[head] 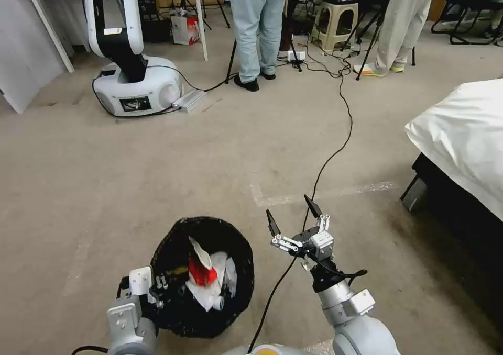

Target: Pick up the trash bin, then pick up the garbage from the floor and place it into the trash bin.

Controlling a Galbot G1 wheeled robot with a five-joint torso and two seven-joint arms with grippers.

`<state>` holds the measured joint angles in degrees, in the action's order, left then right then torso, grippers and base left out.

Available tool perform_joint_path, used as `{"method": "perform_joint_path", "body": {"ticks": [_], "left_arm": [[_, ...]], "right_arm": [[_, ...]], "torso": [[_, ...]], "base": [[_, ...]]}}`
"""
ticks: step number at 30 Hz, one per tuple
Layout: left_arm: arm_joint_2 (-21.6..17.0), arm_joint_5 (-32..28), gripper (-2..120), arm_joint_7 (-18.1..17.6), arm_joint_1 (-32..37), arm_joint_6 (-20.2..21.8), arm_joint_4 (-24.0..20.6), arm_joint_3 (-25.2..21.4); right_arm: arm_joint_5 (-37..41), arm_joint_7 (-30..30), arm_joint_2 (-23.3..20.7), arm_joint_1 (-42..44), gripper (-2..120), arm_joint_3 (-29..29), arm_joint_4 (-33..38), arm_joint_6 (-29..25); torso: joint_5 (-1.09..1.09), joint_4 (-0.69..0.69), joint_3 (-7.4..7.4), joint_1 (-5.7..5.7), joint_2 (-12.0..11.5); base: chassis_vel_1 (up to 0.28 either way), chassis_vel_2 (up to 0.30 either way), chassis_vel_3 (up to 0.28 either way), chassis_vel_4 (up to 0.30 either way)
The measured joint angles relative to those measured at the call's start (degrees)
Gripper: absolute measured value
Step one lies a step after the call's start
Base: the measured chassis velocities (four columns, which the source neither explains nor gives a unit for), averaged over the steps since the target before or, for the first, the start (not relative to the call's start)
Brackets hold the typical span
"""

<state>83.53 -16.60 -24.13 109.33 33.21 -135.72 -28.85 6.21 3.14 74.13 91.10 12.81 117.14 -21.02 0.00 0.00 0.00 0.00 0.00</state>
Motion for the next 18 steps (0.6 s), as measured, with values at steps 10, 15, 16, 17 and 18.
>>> {"method": "perform_joint_path", "body": {"ticks": [10, 15, 16, 17, 18], "left_arm": [[0.4, -2.8, 0, -0.2, -4.5, 0.3, 4.8, -1.1], [0.3, -3.0, 14, 0.1, -5.4, -0.8, 5.4, -1.1], [0.3, -3.0, 22, 0.1, -5.5, -1.1, 5.5, -1.2], [0.1, -3.3, 27, 0.1, -5.9, -1.7, 5.5, -1.4], [0.1, -3.3, 27, 0.1, -5.9, -1.7, 5.5, -1.4]], "right_arm": [[-0.5, 0.4, 0.5, 1.2, 100, -0.2, -0.2, -0.7], [-0.9, 0.6, 0.6, 1.9, 100, -0.1, -0.2, -1.2], [-0.9, 0.6, 0.6, 2.1, 100, 0.0, -0.2, -1.3], [-1.0, 0.8, 0.5, 2.5, 100, 0.1, -0.2, -1.5], [-1.0, 0.8, 0.5, 2.5, 100, 0.1, -0.2, -1.5]], "torso": [[0.00, 0.00, 0.00, 0.00, 0.0], [0.00, -0.01, 0.00, 0.00, 0.0], [0.00, -0.01, 0.00, 0.00, 0.0], [0.00, 0.00, 0.00, 0.00, 0.0], [0.00, 0.00, 0.00, 0.00, 0.0]], "base": [[0.000, 0.000, 0.000, 0.000], [0.000, 0.000, 0.000, 0.000], [0.000, 0.000, 0.000, 0.000], [0.000, 0.000, 0.000, 0.000], [0.000, 0.000, 0.000, 0.000]]}}
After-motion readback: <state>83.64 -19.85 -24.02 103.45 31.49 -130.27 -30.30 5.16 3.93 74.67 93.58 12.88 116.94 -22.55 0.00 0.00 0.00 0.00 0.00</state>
